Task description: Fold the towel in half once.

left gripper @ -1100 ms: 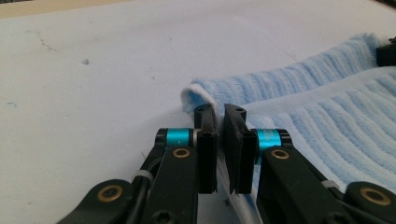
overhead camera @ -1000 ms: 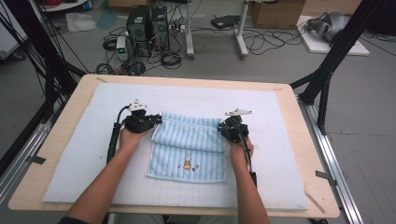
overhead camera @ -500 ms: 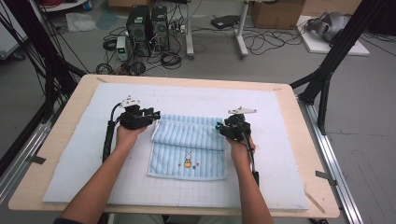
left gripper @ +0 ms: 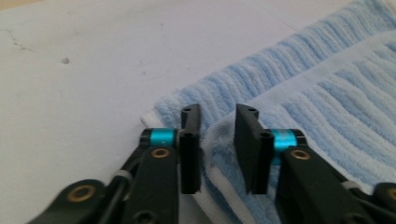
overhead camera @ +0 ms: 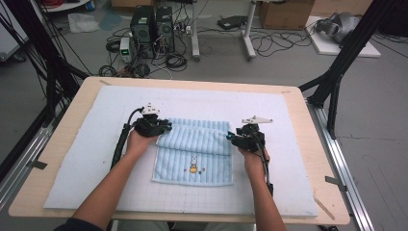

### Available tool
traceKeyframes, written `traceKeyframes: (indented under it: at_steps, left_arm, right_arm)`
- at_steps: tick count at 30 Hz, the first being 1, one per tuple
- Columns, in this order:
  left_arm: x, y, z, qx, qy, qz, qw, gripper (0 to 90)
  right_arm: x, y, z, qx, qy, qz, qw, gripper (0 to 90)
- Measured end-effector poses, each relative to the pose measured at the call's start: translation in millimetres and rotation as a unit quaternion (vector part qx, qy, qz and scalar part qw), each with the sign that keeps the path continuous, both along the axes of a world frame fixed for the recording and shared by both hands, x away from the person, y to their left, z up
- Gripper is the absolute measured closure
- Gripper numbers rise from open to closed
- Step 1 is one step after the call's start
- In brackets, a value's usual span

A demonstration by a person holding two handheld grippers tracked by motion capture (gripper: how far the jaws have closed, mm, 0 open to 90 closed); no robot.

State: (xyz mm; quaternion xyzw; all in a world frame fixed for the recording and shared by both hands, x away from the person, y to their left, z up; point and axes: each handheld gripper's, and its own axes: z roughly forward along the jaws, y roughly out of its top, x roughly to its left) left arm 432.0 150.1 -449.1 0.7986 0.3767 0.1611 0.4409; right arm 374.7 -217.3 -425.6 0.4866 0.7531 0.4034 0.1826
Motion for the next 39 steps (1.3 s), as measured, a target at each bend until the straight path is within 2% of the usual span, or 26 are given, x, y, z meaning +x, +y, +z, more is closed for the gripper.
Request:
traceKeyframes:
  at_steps: [2,5,8,11,13,14,16,17,18,21,25,26,27,29,31,39]
  left_arm:
    - [-1.2,0.5,1.9,0.002,-0.002,0.000,1.0000,83.5]
    - [-3.2,3.4,5.4,-0.005,-0.003,-0.004,1.0000,84.6]
    - [-8.7,6.7,7.8,-0.026,-0.009,-0.004,0.9996,84.7]
    - [-15.2,11.1,9.3,-0.041,-0.014,-0.006,0.9991,85.0]
    - [-17.6,14.3,12.3,-0.050,-0.007,-0.009,0.9987,85.1]
    - [-19.3,15.2,14.8,-0.057,-0.009,-0.009,0.9983,85.1]
    - [-23.4,17.6,19.7,-0.073,-0.021,-0.012,0.9970,85.1]
    - [-25.7,18.6,21.6,-0.082,-0.024,-0.014,0.9963,85.1]
    - [-27.7,19.6,23.4,-0.086,-0.025,-0.015,0.9959,85.1]
    - [-33.7,24.2,27.4,-0.101,-0.029,-0.021,0.9943,85.2]
    - [-43.0,28.9,30.4,-0.112,-0.030,-0.029,0.9929,85.1]
    - [-45.2,29.4,31.1,-0.115,-0.023,-0.032,0.9926,85.2]
    - [-47.4,29.6,32.0,-0.117,-0.019,-0.035,0.9923,85.2]
    - [-54.1,31.2,33.2,-0.124,-0.028,-0.039,0.9911,85.1]
    - [-60.5,32.9,33.8,-0.131,-0.027,-0.042,0.9902,85.1]
    - [-90.9,37.8,28.2,-0.136,-0.029,-0.062,0.9884,85.1]
  right_arm:
    - [-0.1,-3.0,0.2,0.001,-0.003,-0.004,1.0000,56.6]
    - [-0.2,-4.6,1.9,0.001,-0.006,-0.012,0.9999,56.6]
    - [1.0,-4.8,1.5,0.012,-0.006,-0.013,0.9998,55.9]
    - [6.0,-2.2,-4.7,0.034,0.016,0.011,0.9992,54.4]
    - [10.4,0.5,-11.8,0.031,0.036,0.018,0.9987,54.8]
    - [12.1,1.9,-15.1,0.030,0.048,0.017,0.9983,57.9]
    - [14.0,1.8,-18.7,0.036,0.060,0.027,0.9972,76.2]
    - [13.4,1.7,-17.9,0.035,0.054,0.030,0.9975,81.0]
    - [12.7,1.7,-16.2,0.033,0.045,0.030,0.9980,82.1]
    - [9.3,2.3,-10.4,0.023,0.023,0.032,0.9990,82.6]
    - [1.6,2.2,-2.0,0.014,0.010,0.036,0.9992,82.4]
    - [-0.9,2.1,0.5,0.013,0.004,0.039,0.9992,82.3]
    - [-3.8,1.9,2.8,0.015,-0.002,0.042,0.9990,82.4]
    - [-10.2,1.3,6.6,0.019,-0.010,0.046,0.9987,82.3]
    - [-17.3,0.4,8.0,0.024,-0.015,0.054,0.9981,82.3]
    - [-50.8,-3.2,5.7,0.031,-0.031,0.075,0.9962,82.2]
